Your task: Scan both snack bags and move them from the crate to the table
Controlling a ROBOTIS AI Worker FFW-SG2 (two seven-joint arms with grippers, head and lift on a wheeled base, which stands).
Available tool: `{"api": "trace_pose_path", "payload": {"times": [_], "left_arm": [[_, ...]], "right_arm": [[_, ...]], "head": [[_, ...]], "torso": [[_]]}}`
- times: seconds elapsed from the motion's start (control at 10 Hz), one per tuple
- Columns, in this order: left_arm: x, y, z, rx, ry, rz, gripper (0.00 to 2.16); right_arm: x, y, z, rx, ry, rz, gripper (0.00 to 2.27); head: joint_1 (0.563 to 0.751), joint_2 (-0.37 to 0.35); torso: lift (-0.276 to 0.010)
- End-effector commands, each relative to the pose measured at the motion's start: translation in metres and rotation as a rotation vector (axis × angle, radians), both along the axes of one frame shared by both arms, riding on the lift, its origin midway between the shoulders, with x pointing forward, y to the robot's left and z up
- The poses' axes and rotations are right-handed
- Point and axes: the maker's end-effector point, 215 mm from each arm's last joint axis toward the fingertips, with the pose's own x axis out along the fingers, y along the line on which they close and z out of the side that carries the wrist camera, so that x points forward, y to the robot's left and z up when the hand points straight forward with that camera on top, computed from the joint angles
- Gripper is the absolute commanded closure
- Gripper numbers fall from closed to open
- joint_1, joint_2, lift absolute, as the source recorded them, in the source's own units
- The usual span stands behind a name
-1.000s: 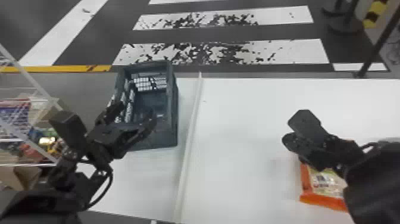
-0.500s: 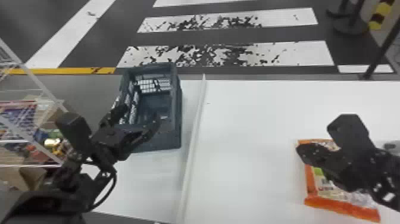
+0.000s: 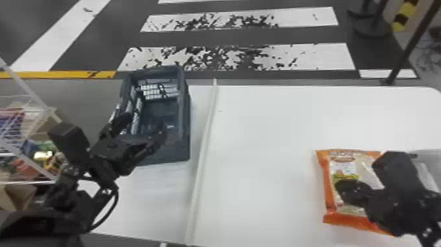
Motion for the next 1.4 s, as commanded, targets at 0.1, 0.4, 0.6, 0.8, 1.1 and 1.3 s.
{"api": "trace_pose_path", "payload": {"times": [0.1, 0.4, 0.6, 0.8, 1.1, 1.3], "left_arm": [[0.0, -0.001, -0.001, -0.002, 0.001, -0.001, 0.08], [0.0, -0.002, 0.0, -0.003, 0.0, -0.001, 0.08], [-0.002, -0.002, 0.0, -0.003, 0.0, -0.003, 0.08], [-0.002, -0.002, 0.002, -0.001, -0.002, -0.004, 0.08], [-0.002, -0.002, 0.002, 0.001, -0.002, -0.005, 0.08], [-0.003, -0.002, 0.001, -0.001, -0.001, -0.003, 0.08]], "right_arm": [[-0.008, 0.004, -0.034, 0.002, 0.027, 0.029, 1.96], [0.001, 0.007, -0.023, 0.018, -0.014, 0.029, 1.96], [0.016, 0.0, 0.023, 0.033, -0.082, -0.003, 1.96], [0.022, -0.012, 0.038, 0.032, -0.103, -0.036, 1.96], [0.02, -0.046, 0.037, 0.055, -0.083, -0.096, 1.96], [0.005, -0.037, 0.035, 0.079, -0.069, -0.059, 1.96]], "head": [[0.695, 0.129], [0.695, 0.135], [0.695, 0.133], [0.695, 0.123], [0.695, 0.078], [0.695, 0.068]], "torso": [[-0.088], [-0.088], [-0.088], [-0.088], [-0.088], [-0.088]]}}
